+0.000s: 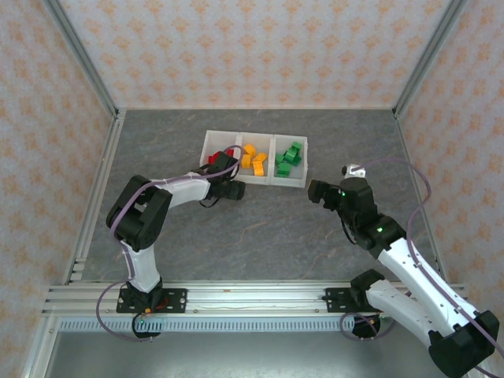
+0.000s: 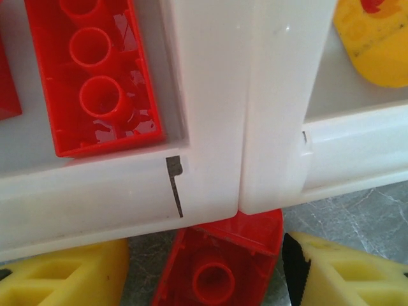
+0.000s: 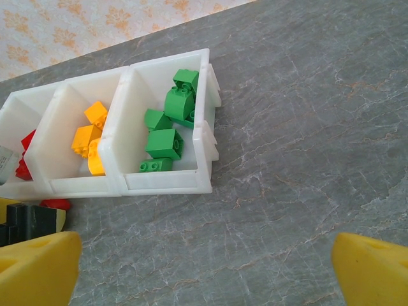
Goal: Sort the legos into containers by color
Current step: Pick up the lego from the center of the table.
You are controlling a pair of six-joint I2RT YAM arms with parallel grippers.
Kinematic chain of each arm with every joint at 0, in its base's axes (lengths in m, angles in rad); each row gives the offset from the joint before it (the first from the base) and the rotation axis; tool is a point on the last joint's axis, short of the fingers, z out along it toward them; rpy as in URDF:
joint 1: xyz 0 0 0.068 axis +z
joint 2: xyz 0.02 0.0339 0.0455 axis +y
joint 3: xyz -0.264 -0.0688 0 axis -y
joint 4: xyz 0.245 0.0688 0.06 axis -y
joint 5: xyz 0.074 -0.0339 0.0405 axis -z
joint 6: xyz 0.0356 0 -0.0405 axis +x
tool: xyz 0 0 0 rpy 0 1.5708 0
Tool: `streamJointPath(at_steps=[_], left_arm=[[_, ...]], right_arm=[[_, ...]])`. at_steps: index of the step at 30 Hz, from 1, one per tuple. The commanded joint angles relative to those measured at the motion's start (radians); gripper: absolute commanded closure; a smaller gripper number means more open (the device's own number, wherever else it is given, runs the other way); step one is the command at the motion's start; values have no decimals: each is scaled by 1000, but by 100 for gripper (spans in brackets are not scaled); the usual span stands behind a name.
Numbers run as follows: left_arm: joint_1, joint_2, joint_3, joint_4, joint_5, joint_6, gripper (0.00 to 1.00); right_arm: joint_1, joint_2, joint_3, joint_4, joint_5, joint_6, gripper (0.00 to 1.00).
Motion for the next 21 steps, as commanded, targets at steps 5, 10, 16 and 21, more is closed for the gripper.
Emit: streamJointPath(at_steps=[5, 10, 16, 21], left_arm=[[-22, -56, -38, -54, -2, -29, 45], [-32, -92, -46, -60, -10, -48, 54], [-41, -145, -59, -54, -40, -71, 67], [-49, -217, -87, -54, -63, -117, 75]], right_arm=[[-1, 0, -17, 7, 31, -4, 0], [-2, 0, -18, 11, 29, -2, 0], [-2, -3, -17, 2, 31, -2, 0], [-2, -10, -17, 0, 33, -3, 0]])
